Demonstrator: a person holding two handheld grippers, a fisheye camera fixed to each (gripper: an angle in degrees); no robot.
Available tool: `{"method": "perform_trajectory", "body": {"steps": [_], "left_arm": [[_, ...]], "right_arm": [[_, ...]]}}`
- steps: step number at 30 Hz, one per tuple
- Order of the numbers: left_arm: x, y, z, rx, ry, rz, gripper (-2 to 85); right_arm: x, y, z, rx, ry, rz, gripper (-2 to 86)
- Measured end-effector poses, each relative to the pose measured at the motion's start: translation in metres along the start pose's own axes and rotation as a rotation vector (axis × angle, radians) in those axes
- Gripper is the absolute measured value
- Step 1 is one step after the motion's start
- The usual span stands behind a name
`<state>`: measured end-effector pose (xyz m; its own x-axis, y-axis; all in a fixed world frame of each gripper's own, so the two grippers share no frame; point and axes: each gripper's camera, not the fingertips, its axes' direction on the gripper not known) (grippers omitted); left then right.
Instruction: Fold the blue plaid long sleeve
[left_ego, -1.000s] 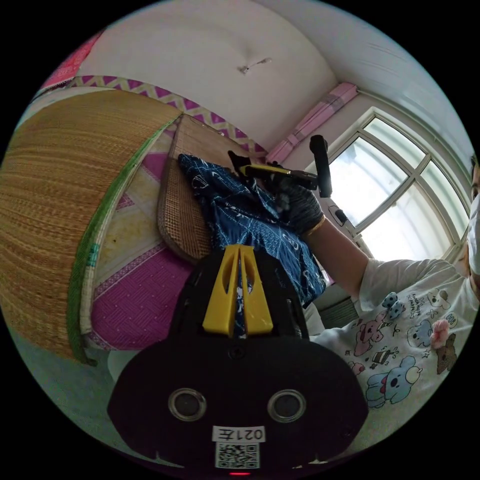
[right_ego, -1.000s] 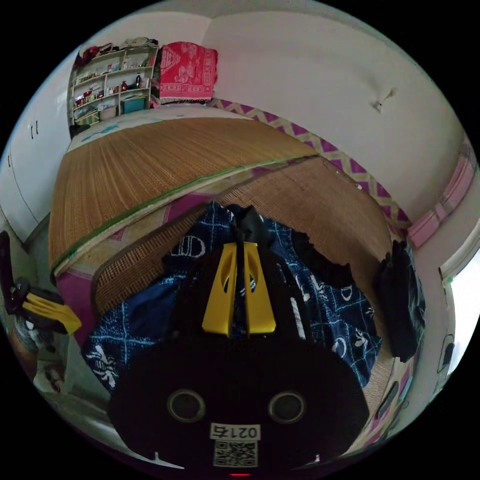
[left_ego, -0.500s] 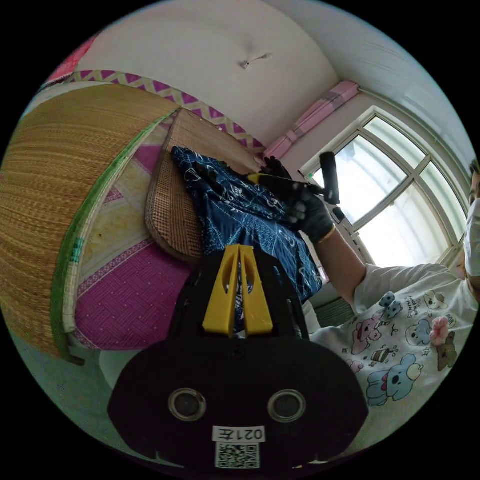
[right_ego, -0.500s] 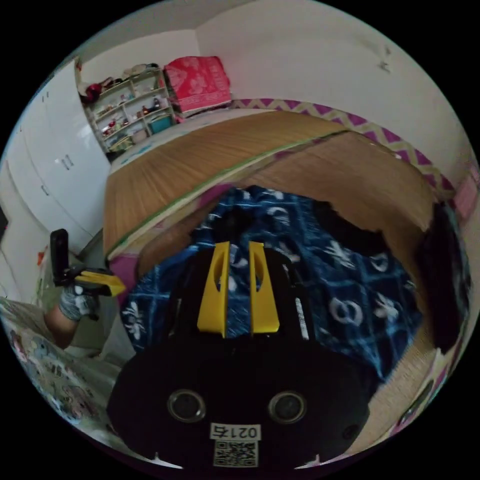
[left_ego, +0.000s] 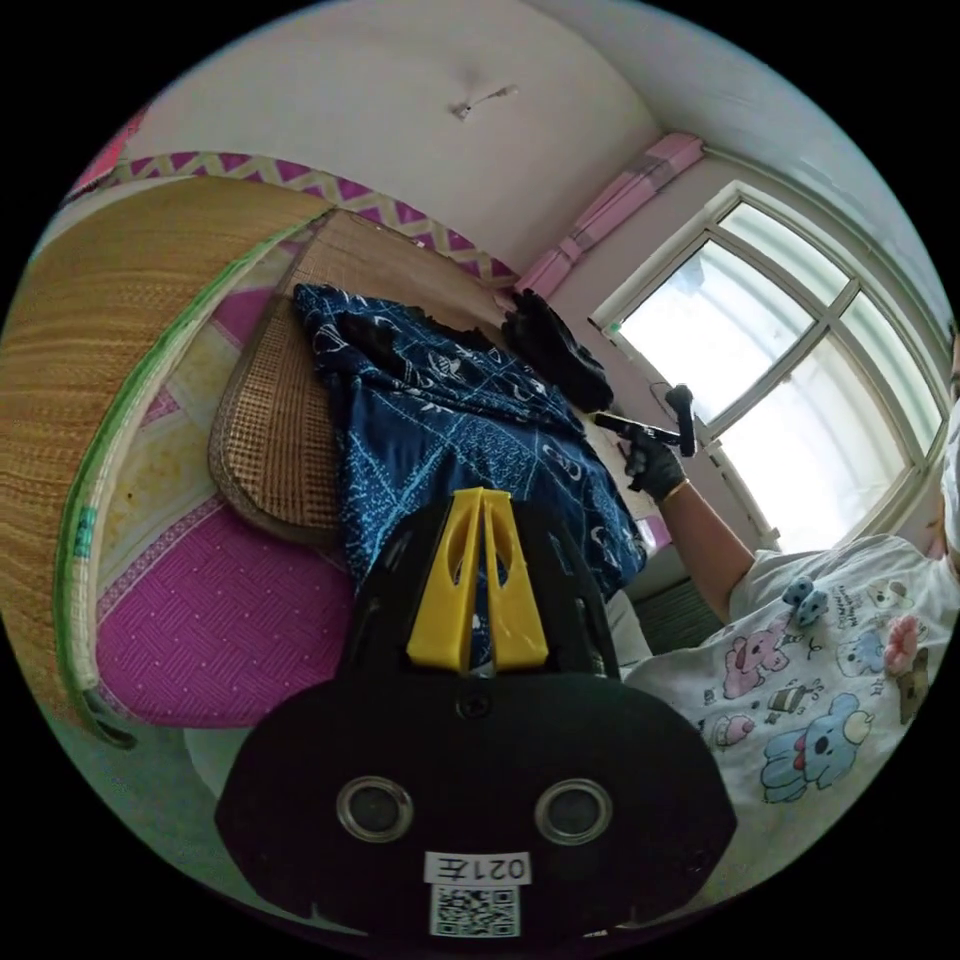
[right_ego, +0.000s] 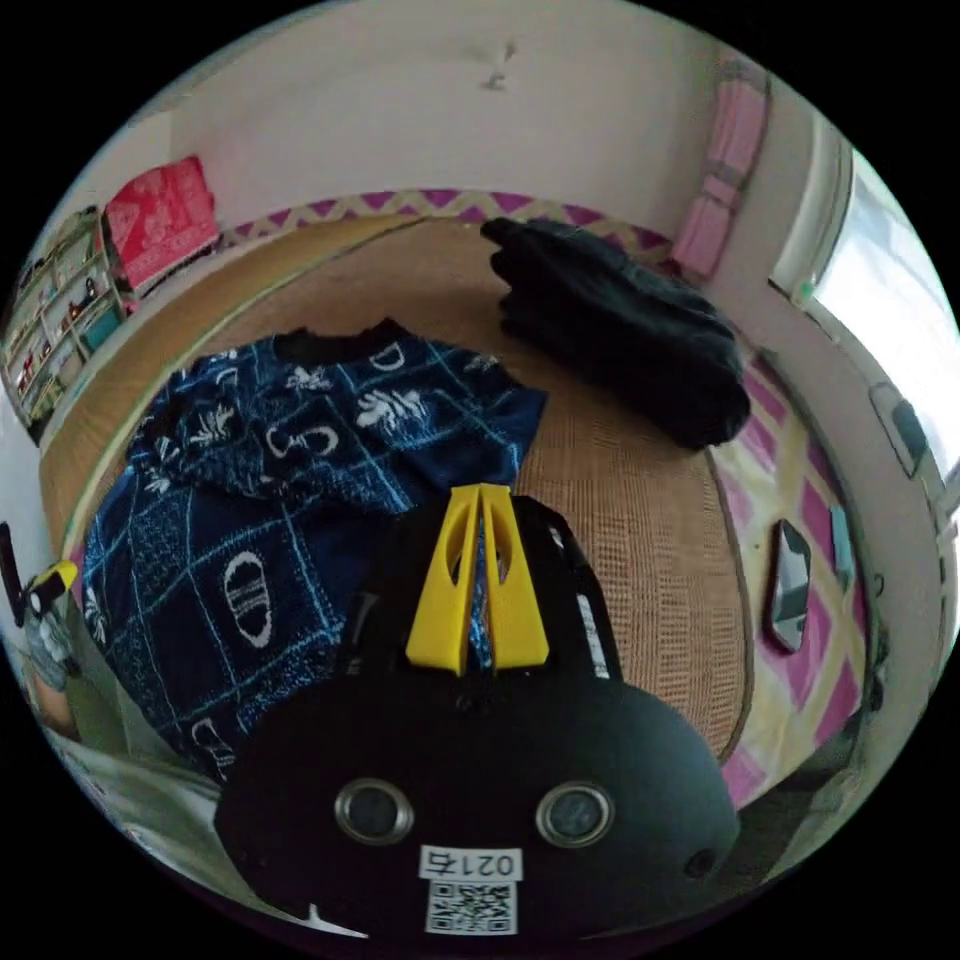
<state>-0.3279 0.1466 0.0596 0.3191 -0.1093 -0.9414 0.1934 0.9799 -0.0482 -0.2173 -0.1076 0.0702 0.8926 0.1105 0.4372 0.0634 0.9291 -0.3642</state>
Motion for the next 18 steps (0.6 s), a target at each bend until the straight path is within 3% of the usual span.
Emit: {"method": "perform_trajectory", "body": {"steps": [1,6,10,18], "left_arm": [[0.003,0.000,-0.001,-0.006,-0.040,-0.005,-1.0],[0.005,0.012,-0.017,0.027,-0.131,-0.072,-0.9],[0.003,0.040,-0.036,0.074,-0.180,-0.140,-0.5],[-0.028,0.111,-0.044,0.093,-0.011,-0.329,6.0]], "right_arm": [[0.002,0.003,0.012,-0.079,-0.017,-0.015,-0.6],[0.034,0.100,-0.068,0.201,-0.162,0.046,-0.3],[0.056,0.189,-0.096,0.211,-0.295,0.061,1.1],[0.110,0.357,-0.110,0.126,-0.517,0.051,7.0]]}}
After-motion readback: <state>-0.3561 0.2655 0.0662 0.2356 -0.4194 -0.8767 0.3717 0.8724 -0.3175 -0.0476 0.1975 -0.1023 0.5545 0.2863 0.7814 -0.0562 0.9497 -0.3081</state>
